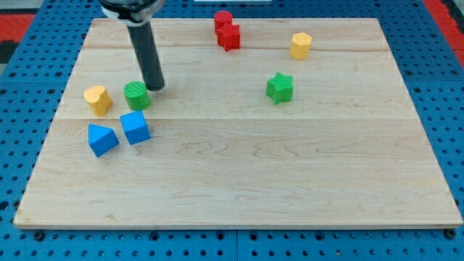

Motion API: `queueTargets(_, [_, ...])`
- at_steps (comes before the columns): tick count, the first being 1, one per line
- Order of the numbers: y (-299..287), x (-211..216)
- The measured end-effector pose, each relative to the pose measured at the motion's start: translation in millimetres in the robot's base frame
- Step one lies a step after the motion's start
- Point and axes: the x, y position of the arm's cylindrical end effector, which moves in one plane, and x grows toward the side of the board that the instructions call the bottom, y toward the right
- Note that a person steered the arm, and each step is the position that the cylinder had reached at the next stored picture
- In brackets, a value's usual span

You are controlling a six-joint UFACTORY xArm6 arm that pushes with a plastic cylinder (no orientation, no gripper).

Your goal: Place the green star on the top pf the yellow heart

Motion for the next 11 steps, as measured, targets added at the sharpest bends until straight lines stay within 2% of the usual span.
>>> queueTargets(1, [-12,21])
queueTargets(2, [1,32])
queueTargets(3, [127,42])
queueTargets(4, [222,17])
queueTargets(5, [245,-7])
queueTargets(6, [220,-27])
queueTargets(7, [90,-27])
queueTargets(10, [-56,-36])
queueTargets(11, [-59,-25])
